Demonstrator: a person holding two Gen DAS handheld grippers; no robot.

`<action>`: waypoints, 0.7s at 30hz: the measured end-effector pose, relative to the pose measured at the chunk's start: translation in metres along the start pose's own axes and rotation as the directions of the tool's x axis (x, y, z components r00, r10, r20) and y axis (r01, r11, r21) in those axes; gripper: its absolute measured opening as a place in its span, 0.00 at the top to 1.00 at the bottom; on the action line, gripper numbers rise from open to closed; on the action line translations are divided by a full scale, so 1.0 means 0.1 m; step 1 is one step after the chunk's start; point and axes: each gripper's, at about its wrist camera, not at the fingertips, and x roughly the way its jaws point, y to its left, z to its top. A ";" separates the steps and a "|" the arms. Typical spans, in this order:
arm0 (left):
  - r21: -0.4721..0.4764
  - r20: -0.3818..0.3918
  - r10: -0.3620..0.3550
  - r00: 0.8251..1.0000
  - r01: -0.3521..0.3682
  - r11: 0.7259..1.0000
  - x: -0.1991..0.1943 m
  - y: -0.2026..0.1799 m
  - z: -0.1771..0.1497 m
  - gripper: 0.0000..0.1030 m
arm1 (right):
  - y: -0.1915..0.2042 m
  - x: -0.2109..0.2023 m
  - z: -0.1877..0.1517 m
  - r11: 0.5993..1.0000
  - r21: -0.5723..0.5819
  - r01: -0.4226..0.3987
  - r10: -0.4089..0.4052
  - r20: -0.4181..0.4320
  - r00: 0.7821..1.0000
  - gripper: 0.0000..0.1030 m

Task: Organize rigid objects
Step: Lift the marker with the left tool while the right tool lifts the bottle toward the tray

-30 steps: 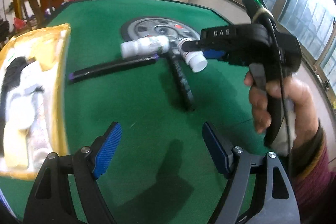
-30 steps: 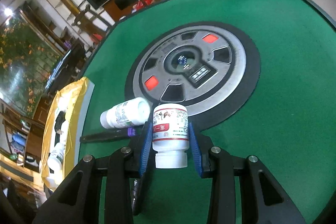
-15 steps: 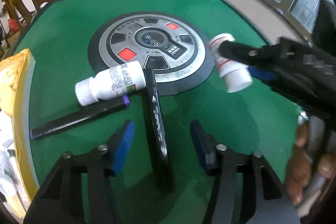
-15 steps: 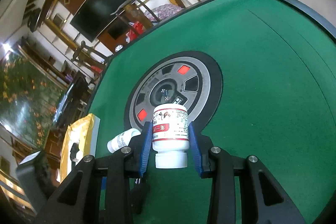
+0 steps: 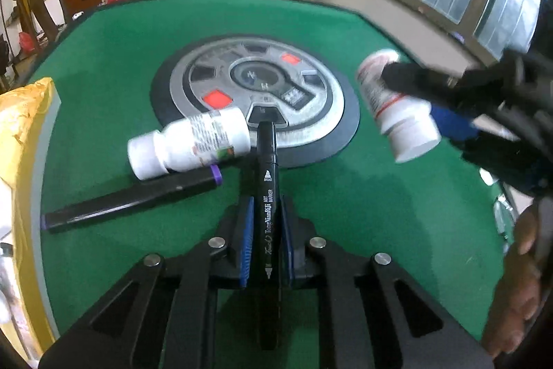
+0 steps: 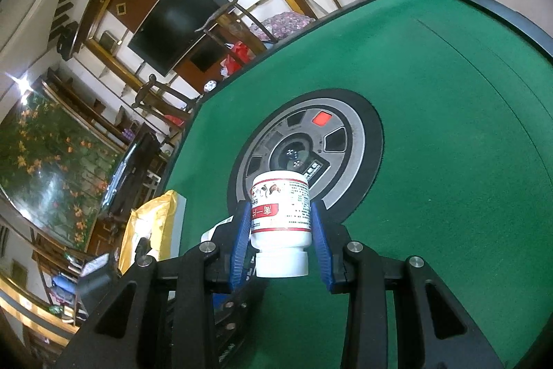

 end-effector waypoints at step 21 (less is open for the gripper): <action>-0.077 0.127 0.006 0.992 0.003 0.997 -0.22 0.26 0.06 0.88 | 0.27 0.22 -0.23 0.989 -0.143 0.029 -0.037 -0.057 0.998 0.70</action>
